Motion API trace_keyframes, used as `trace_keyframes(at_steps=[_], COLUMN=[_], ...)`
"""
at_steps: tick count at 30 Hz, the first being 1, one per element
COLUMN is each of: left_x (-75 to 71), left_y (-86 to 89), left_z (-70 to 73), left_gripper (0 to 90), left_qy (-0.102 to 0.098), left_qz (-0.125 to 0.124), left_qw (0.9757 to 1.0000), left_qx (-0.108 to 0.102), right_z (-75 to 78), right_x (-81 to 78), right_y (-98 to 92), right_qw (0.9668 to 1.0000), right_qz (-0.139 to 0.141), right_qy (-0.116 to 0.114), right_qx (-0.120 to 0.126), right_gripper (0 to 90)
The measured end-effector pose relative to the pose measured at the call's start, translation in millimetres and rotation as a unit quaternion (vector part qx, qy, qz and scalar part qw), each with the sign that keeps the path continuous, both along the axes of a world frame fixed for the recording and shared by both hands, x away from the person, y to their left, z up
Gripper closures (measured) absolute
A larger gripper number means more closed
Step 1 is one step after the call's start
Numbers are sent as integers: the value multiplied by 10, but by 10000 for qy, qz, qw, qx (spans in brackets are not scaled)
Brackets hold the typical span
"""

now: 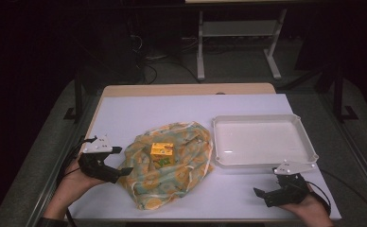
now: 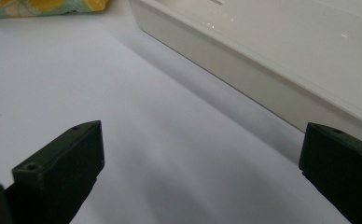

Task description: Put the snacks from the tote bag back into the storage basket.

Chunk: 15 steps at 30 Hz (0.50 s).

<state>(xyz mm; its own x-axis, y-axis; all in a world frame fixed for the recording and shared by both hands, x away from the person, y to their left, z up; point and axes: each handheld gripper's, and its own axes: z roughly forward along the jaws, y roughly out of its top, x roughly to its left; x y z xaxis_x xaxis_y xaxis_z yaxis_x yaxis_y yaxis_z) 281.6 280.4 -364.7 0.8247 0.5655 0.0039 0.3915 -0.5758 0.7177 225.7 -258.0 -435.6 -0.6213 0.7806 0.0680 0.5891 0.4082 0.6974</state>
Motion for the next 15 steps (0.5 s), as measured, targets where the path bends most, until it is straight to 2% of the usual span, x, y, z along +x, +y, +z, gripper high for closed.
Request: trace_keyframes(at_steps=[4, 9, 15], left_x=[32, 75, 140], left_y=[-54, -107, -197], left_z=[66, 158, 196], left_gripper=[201, 315, 561], left_qy=[-28, -48, 83], left_qz=[-58, -84, -280], left_qw=[9999, 9996, 9993], left_qx=[-110, -263, -247], right_z=[0, -2, -1], right_x=[1, 5, 7], right_y=[0, -2, -3], right_qw=[10000, 10000, 10000], right_qz=[0, 20, 22], right_qy=[4, -3, 6], right_qx=[0, -8, -9], right_gripper=[0, 0, 0])
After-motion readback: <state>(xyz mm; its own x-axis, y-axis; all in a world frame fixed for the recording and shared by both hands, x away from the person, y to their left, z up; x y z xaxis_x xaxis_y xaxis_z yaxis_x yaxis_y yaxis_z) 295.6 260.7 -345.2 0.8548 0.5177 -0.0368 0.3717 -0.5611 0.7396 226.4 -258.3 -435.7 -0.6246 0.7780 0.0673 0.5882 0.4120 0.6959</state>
